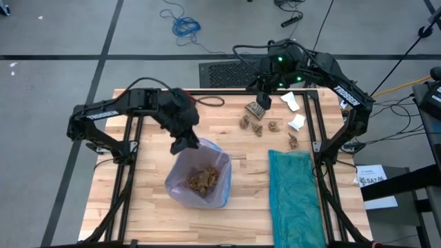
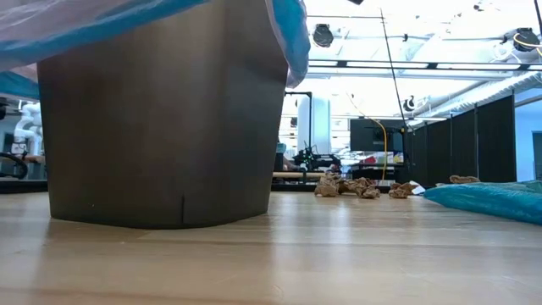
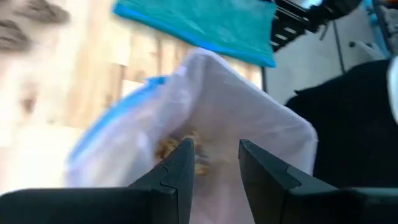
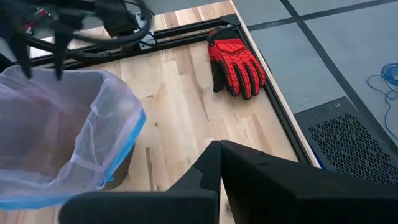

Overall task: Place trash/remove bag and relplace
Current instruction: Adjust the trash bin

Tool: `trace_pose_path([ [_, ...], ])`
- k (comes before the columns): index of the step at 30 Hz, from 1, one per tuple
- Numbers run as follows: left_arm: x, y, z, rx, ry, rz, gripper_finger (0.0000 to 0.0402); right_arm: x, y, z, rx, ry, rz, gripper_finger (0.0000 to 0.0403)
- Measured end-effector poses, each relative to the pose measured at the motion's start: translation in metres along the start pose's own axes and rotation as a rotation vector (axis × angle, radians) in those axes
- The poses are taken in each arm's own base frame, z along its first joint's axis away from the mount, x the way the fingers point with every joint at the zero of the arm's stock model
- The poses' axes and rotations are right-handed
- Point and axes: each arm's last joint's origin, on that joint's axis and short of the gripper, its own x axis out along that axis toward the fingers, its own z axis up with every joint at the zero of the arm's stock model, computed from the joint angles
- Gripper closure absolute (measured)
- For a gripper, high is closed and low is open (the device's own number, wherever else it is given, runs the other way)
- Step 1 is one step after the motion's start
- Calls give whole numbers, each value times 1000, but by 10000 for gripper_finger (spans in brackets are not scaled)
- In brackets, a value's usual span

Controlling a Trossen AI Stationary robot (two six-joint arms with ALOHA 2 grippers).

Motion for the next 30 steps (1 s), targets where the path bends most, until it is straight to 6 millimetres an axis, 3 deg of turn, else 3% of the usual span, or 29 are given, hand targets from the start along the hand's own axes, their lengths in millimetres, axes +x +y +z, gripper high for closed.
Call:
trace_pose_path([
  [9,6,26,8,64,10,44,281,0,-2,0,-3,-1,-5,403],
  [17,22,35,9,151,95,36,281,0,-2,0,28,-1,-4,403],
  [30,31,40,5,278,180,18,281,0,-2,0,30,-1,-4,403],
])
